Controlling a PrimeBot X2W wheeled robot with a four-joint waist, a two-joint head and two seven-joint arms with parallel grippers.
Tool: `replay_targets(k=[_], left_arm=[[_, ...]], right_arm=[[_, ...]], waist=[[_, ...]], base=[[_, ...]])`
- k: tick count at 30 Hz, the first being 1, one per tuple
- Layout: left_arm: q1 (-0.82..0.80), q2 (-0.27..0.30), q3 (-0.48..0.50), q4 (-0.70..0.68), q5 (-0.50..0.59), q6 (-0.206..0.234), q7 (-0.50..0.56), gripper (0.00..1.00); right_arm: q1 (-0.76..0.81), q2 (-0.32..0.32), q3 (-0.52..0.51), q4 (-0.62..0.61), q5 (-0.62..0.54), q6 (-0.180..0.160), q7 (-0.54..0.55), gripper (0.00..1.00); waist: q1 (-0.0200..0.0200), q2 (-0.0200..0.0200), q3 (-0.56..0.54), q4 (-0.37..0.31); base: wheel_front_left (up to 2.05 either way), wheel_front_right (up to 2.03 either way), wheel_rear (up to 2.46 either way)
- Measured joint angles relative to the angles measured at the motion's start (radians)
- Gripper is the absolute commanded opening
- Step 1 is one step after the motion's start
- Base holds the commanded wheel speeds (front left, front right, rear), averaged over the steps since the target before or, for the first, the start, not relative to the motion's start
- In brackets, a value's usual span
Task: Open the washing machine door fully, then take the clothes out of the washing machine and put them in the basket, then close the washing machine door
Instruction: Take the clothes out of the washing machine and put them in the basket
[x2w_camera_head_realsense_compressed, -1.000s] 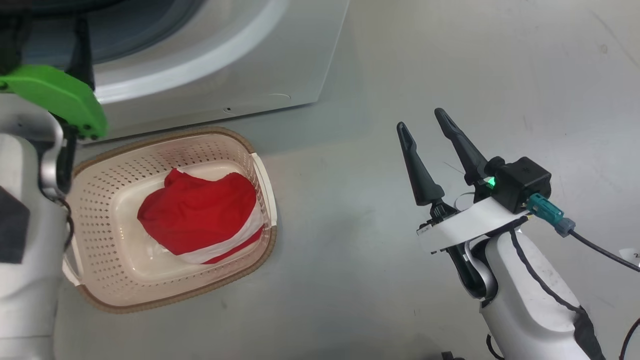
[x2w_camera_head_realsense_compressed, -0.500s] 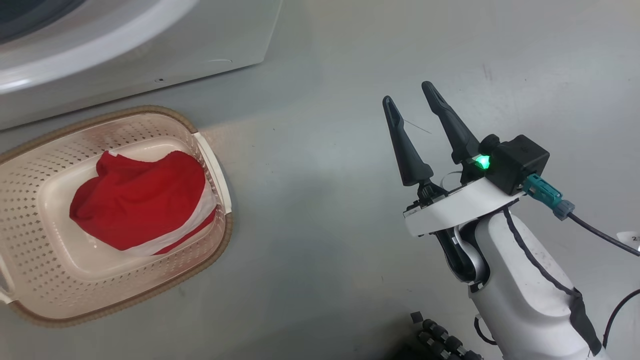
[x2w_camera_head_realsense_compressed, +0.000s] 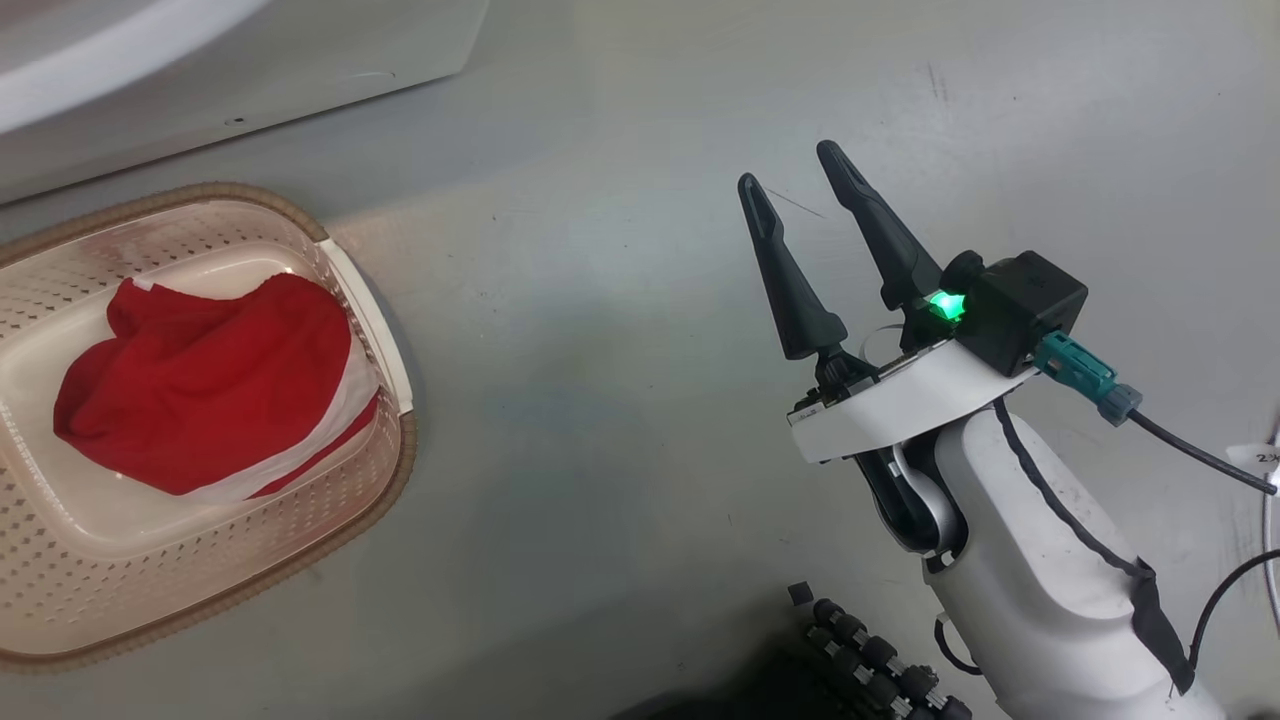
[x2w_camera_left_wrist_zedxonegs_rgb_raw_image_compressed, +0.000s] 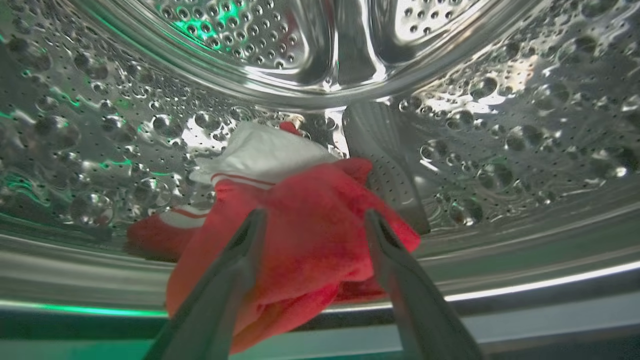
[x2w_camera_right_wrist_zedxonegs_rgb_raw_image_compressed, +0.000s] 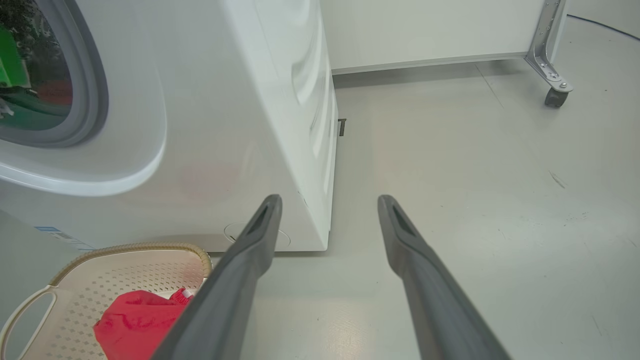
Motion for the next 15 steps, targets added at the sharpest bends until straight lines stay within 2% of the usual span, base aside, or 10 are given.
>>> replay_targets(k=[13,14,15], left_arm=[[-0.037,0.017,-0.008,0.073,0.0,0.0,0.11,1.0],[-0.039,0.017,-0.01,0.076,0.0,0.0,0.121,0.39],[-0.042,0.017,-0.012,0.076,0.0,0.0,0.128,0.1]], right_arm=[[-0.014,0.001,0.022,-0.001,0.014,-0.009,0.0,1.0],[-0.015,0.001,0.022,-0.001,0.014,-0.009,0.0,1.0],[-0.016,0.001,0.022,0.0,0.014,-0.009,0.0,1.0]], waist=[[-0.0001,0.0,0.015,-0.013],[-0.0001,0.0,0.015,-0.014],[-0.0001,0.0,0.015,-0.014]], base=[[0.0,0.0,0.0],[0.0,0.0,0.0],[0.0,0.0,0.0]])
